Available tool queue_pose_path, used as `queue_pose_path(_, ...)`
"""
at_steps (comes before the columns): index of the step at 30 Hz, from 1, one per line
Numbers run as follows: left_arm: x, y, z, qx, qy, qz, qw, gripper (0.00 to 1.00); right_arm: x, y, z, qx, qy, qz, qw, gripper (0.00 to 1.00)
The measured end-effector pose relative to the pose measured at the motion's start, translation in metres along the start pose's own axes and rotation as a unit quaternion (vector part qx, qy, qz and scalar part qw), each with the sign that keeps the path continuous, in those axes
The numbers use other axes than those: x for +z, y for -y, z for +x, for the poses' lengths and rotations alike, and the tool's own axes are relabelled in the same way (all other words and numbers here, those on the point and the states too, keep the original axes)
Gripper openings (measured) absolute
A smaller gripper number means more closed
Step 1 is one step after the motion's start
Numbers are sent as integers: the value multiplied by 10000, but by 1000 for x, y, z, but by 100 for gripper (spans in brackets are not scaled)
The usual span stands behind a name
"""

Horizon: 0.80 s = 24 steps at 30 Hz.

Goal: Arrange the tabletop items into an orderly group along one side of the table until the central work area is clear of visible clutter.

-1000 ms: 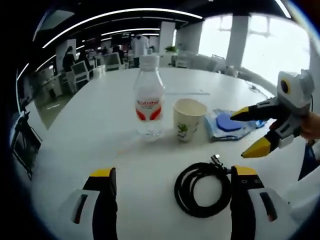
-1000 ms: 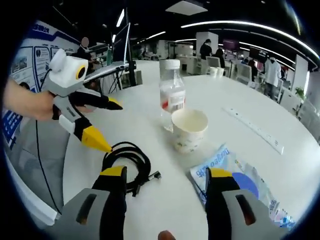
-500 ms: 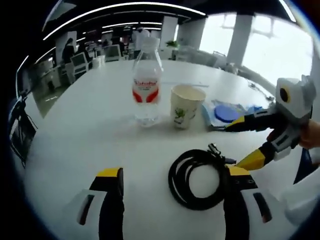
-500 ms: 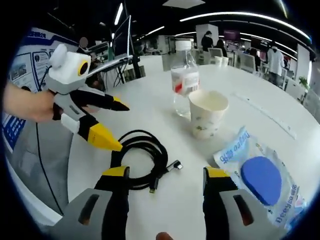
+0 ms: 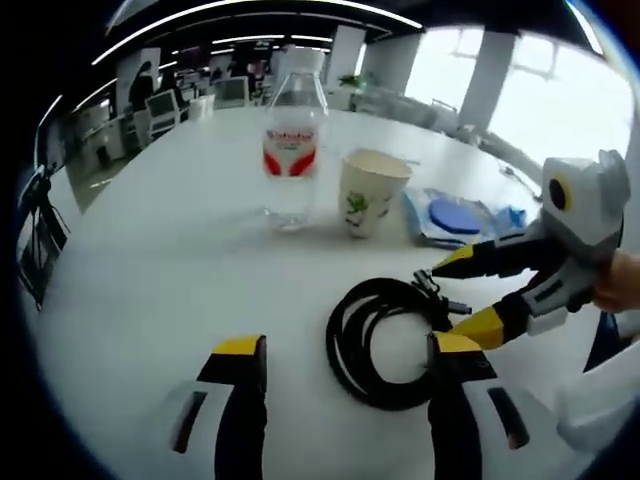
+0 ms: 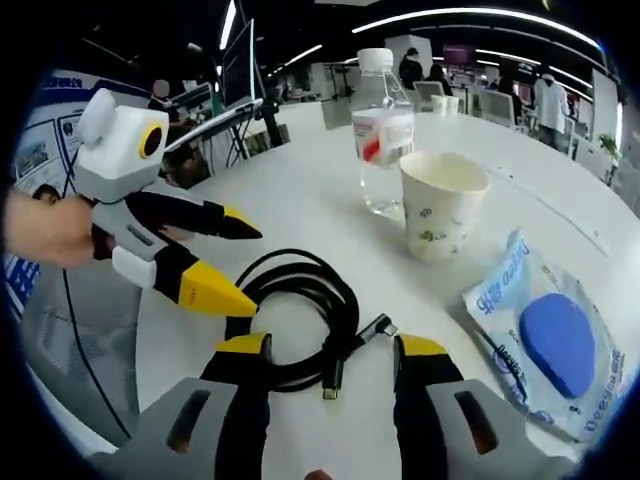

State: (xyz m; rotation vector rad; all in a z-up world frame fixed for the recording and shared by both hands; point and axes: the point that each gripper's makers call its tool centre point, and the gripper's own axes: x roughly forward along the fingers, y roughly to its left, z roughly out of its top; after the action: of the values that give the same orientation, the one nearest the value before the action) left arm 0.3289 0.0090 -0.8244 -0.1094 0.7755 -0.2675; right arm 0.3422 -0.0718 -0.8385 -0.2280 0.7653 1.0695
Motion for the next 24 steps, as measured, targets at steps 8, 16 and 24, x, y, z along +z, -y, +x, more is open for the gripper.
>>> queue_pose_path(8, -9, 2, 4, 3, -132, -17, 9999, 46, -6, 0, 3, -123, 64, 114, 9998, 25)
queue_pose_path(16, -14, 4, 9, -22, -230, -84, 9997, 27, -3, 1, 6, -271, 103, 223, 9993, 15)
queue_pose_path(24, -17, 3, 12, -10, -370, -155, 9992, 14, -1, 4, 7, -262, 66, 545, 9981, 10)
